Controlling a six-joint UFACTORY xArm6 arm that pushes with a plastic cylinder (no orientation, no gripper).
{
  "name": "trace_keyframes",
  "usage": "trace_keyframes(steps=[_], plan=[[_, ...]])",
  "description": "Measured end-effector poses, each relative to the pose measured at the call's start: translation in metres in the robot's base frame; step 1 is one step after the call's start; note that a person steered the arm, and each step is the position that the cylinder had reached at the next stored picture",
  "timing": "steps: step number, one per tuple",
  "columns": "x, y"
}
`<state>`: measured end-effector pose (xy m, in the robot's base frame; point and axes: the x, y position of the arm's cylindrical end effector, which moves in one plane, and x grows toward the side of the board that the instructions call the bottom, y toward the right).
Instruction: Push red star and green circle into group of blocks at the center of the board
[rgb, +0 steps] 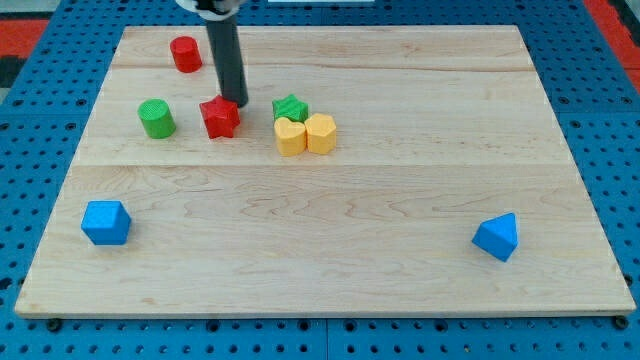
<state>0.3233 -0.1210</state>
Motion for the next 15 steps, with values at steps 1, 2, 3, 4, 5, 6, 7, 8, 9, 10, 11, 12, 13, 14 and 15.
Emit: trace_keyframes(steps=[1, 2, 3, 4, 5, 6, 7, 8, 9, 10, 11, 12, 13, 14, 15], plan=[[-0.027, -0.012], [-0.020, -0.054], [0.007, -0.071], [0.044, -0.066], [0.064, -0.028], [0.067, 0.007], [0.062, -0.027], [0.056, -0.042], [0.051, -0.042], [0.049, -0.035], [0.039, -0.005], [0.027, 0.011], [0.013, 0.026], [0.013, 0.038], [0.021, 0.039]])
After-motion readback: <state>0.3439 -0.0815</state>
